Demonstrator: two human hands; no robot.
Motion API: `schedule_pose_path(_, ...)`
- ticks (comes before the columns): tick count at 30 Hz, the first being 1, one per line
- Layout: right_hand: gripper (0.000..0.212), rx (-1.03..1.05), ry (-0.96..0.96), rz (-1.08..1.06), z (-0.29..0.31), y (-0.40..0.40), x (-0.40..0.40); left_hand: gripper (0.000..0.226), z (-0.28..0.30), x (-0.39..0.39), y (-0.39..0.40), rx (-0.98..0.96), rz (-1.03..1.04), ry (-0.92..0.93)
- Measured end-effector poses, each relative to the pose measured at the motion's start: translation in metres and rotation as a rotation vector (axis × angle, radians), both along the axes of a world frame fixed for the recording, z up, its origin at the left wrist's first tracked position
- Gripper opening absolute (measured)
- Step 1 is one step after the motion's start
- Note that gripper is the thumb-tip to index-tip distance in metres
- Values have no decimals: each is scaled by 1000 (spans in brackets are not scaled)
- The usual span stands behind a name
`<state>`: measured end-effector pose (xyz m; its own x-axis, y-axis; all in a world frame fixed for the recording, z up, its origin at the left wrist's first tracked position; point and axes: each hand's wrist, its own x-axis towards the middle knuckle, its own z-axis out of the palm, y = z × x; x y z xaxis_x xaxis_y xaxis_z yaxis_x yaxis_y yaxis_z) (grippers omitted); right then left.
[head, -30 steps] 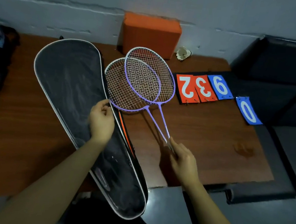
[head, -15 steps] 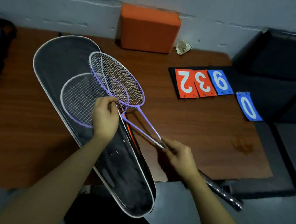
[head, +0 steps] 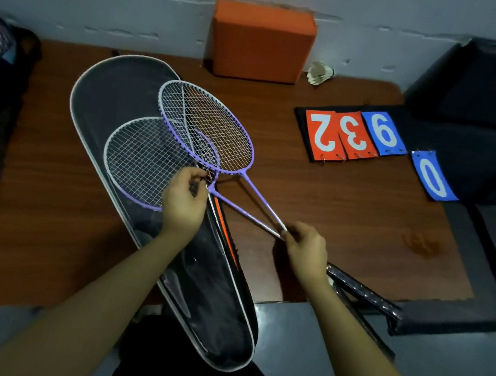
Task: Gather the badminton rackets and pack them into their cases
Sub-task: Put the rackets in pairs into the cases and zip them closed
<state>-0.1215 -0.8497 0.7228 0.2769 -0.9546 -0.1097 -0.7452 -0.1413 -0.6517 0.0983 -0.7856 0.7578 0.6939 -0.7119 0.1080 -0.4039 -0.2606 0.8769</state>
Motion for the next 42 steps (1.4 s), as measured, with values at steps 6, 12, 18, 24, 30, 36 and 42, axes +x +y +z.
schedule_pose_path(6,28,32,-140,95,7,-2,3,22,2,1,0,0,42,99)
schedule_pose_path(12,20,-81,-176,-16,22,-3,-8,21,2,-1,-1,25,36,34)
schedule_pose_path(18,24,-110,-131,-64,22,-8,-36,19,3,-5,-5,10,45,84)
schedule_pose_path(24,17,-34,-102,72,18,-1,-24,20,1,-9,-8,-44,116,229)
schedule_pose_path(30,14,1,-48,221,15,8,6,15,4,-4,-5,-42,91,238)
schedule_pose_path(36,9,-158,30,336,19,-1,36,16,7,-7,14,-140,-14,165)
schedule_pose_path(42,26,-113,76,381,8,-7,42,14,3,-7,12,-98,-35,147)
